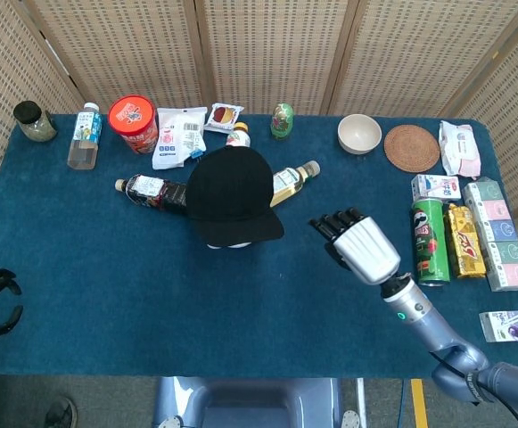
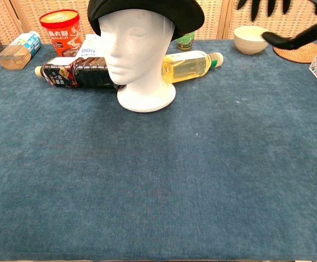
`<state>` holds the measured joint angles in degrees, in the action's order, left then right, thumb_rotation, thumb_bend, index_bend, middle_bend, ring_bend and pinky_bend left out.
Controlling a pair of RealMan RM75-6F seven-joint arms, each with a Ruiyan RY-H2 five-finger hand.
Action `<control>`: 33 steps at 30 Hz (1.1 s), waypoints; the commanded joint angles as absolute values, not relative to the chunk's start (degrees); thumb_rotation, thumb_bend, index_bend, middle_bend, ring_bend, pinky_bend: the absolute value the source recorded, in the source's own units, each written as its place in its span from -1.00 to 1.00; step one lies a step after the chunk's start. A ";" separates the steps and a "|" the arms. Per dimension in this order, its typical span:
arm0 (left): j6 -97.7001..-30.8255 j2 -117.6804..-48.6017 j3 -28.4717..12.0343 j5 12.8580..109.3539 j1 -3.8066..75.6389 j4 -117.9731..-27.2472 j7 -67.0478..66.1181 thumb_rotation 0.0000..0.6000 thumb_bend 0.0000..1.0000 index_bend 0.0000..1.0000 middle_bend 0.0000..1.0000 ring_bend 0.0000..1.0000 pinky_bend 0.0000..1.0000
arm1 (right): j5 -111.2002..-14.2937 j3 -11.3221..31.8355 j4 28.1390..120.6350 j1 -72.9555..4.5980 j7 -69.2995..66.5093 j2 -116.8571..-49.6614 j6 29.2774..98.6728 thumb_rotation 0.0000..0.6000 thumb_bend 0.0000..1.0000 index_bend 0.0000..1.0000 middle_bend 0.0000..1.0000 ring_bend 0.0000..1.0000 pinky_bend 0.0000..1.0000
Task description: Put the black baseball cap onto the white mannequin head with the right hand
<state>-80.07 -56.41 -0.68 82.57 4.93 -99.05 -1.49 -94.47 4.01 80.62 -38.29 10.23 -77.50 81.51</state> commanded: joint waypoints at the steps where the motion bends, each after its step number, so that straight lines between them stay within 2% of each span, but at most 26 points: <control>1: -79.87 -56.48 -0.84 82.15 5.02 -98.97 -1.53 1.00 -0.32 -0.09 -0.37 -0.48 -0.33 | -92.12 3.97 81.03 -35.95 9.57 -75.93 82.07 1.00 -0.04 -0.29 -0.07 0.01 0.08; 9: -79.96 -56.92 -1.19 80.62 4.73 -98.35 -1.73 1.00 -0.32 -0.09 -0.37 -0.48 -0.33 | -86.93 4.31 81.99 -30.76 6.44 -73.50 82.95 1.00 0.08 0.23 0.33 0.47 0.66; 12: -80.92 -57.62 -1.39 80.57 4.32 -97.42 -1.44 1.00 -0.32 -0.09 -0.37 -0.48 -0.33 | -84.70 4.46 82.64 -28.69 5.57 -72.78 83.08 1.00 0.12 0.39 0.48 0.63 0.76; 18: -82.04 -58.74 -1.28 80.67 3.58 -95.69 -1.26 1.00 -0.32 -0.09 -0.37 -0.48 -0.33 | -81.97 4.45 84.02 -25.04 4.76 -71.87 83.93 1.00 0.14 0.47 0.56 0.74 0.80; 33: -87.05 -61.30 -0.67 83.87 1.18 -91.93 -0.06 1.00 -0.32 -0.09 -0.37 -0.48 -0.33 | -81.03 1.76 87.47 -16.18 5.57 -69.71 87.62 1.00 0.14 0.47 0.56 0.74 0.81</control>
<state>-86.34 -60.95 -0.67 83.13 1.36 -92.44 -0.46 -81.15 1.98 87.21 -16.53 5.38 -69.90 87.44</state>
